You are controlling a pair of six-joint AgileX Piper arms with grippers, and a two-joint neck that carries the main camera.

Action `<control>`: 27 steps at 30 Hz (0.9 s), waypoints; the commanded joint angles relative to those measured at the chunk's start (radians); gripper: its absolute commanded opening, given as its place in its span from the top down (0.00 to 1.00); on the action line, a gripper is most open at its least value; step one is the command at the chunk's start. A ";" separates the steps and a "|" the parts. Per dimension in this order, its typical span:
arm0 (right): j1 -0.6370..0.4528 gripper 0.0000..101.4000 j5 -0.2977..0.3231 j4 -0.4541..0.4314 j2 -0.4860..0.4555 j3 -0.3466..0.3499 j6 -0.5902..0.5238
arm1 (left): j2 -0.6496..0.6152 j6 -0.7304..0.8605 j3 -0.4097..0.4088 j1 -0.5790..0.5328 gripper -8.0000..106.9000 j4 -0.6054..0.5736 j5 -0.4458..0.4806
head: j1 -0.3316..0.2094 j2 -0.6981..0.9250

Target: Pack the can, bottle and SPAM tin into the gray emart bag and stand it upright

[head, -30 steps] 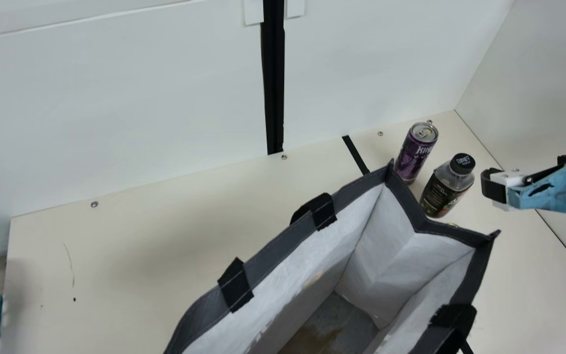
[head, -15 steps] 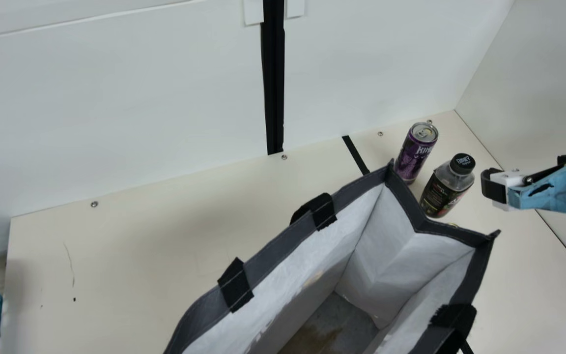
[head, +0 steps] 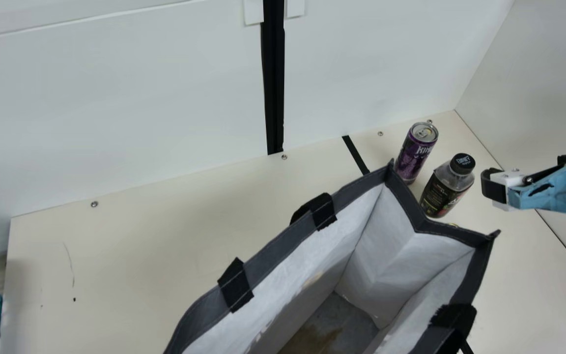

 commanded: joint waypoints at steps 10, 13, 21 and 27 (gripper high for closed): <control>0.000 0.06 0.000 0.000 0.000 0.000 0.000 | 0.027 -0.058 -0.080 -0.161 0.15 0.064 0.001 | -0.023 -0.001; 0.000 0.06 0.000 0.000 0.000 0.000 0.000 | 0.036 -0.078 -0.099 -0.210 0.15 0.090 0.001 | -0.023 -0.001; 0.000 0.06 0.000 0.000 0.000 0.000 0.000 | 0.066 -0.130 -0.149 -0.341 0.15 0.167 0.001 | -0.023 -0.001; 0.000 0.06 0.000 0.000 0.000 0.000 0.000 | 0.093 -0.167 -0.181 -0.433 0.15 0.225 0.001 | -0.023 -0.001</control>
